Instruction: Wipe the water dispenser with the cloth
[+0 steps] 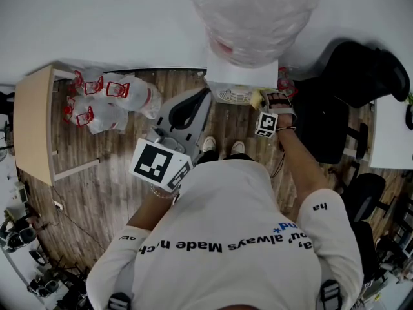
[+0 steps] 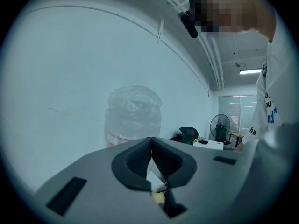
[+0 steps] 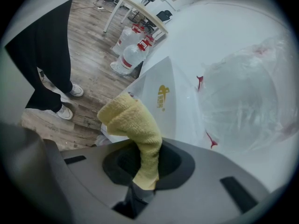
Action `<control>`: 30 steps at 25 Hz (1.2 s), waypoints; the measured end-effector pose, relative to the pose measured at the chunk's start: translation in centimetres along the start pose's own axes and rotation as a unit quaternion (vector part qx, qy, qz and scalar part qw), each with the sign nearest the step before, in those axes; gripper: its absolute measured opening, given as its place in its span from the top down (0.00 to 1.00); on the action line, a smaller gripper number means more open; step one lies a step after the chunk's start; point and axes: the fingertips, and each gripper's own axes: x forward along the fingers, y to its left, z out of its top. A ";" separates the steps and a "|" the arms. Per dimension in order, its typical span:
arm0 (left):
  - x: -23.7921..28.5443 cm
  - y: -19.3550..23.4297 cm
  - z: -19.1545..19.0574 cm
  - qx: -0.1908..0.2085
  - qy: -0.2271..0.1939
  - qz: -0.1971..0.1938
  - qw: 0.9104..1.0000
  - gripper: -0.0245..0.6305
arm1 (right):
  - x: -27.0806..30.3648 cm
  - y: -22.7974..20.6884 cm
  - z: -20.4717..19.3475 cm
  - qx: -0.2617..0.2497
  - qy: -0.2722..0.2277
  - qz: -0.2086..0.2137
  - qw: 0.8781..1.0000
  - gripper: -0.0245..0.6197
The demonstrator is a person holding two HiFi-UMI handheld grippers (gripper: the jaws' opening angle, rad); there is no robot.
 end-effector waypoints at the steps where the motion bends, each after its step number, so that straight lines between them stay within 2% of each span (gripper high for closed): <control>1: -0.1 0.0 0.0 0.000 0.000 0.000 1.000 0.93 | 0.0 0.1 -0.3 0.001 0.003 0.001 1.000 0.87; 8: -0.4 0.4 0.1 -0.002 -0.001 -0.001 1.000 0.93 | 0.0 0.6 -1.8 0.023 0.031 0.014 0.999 0.87; 12: -0.8 0.8 0.0 -0.003 -0.001 -0.001 1.000 0.93 | -0.5 1.0 -0.7 0.035 0.021 0.018 0.999 0.87; 20: -1.7 2.1 -0.1 -0.006 -0.001 0.007 1.000 0.93 | -0.9 1.6 4.2 0.024 -0.014 0.022 0.999 0.87; 30: -4.3 5.0 -0.4 -0.007 0.001 0.037 0.999 0.93 | 0.2 1.7 12.0 0.010 -0.059 0.027 0.998 0.87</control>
